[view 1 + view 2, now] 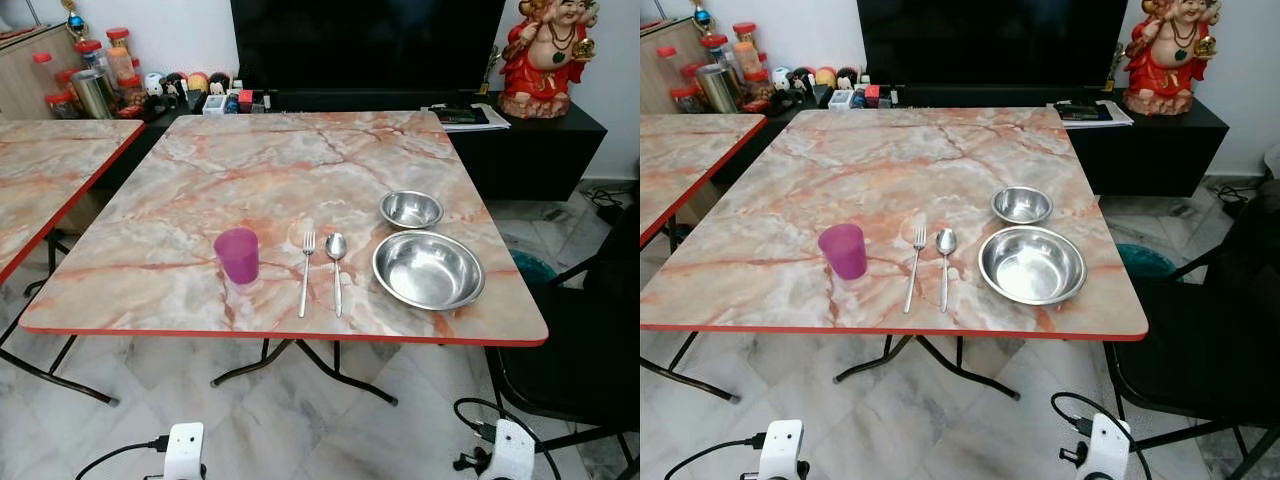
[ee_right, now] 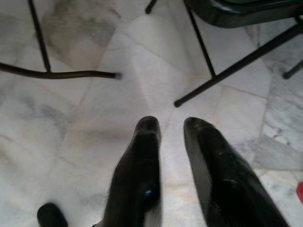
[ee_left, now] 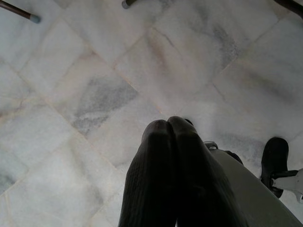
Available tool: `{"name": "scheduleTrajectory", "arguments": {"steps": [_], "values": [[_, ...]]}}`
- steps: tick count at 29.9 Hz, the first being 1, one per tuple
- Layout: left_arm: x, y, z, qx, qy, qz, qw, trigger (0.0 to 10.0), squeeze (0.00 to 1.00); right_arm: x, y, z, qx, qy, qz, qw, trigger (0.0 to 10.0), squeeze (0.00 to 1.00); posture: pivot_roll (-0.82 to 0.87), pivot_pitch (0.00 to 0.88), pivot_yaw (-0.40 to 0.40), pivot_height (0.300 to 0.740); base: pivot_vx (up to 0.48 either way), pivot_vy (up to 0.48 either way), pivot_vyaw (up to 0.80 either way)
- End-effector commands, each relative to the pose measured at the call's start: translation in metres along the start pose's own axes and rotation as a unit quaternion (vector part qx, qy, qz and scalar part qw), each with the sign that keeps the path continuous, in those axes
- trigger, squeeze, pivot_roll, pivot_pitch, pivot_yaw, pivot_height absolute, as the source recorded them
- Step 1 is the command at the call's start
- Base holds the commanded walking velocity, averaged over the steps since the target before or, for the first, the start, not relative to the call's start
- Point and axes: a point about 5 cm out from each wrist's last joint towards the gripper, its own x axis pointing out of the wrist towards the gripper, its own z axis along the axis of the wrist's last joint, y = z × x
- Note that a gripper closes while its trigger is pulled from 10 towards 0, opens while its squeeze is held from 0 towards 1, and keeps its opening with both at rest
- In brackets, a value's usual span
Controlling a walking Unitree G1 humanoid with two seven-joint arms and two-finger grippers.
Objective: Setting the table
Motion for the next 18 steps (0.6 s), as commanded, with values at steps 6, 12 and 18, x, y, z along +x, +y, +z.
{"name": "scheduleTrajectory", "arguments": {"steps": [6, 12, 18], "values": [[-0.001, 0.005, -0.007, -0.002, 0.014, 0.009, 1.000, 10.0, 0.00, -0.003, -0.009, -0.011, 0.019, 0.018, -0.017, 1.000, 10.0, 1.00, -0.04, 0.000, 0.004, 0.740, 0.000, 0.000, 0.00], [-0.002, 0.004, -0.008, -0.002, 0.015, 0.009, 1.000, 10.0, 0.00, -0.003, -0.012, -0.012, 0.034, 0.018, -0.033, 0.999, 10.0, 1.00, -0.05, 0.000, 0.004, 0.740, 0.000, 0.000, 0.00], [-0.001, 0.003, -0.008, 0.000, 0.015, 0.007, 1.000, 10.0, 0.00, -0.004, -0.013, -0.012, 0.032, 0.015, -0.034, 0.999, 10.0, 1.00, -0.05, 0.000, 0.002, 0.740, 0.000, 0.000, 0.00]]}}
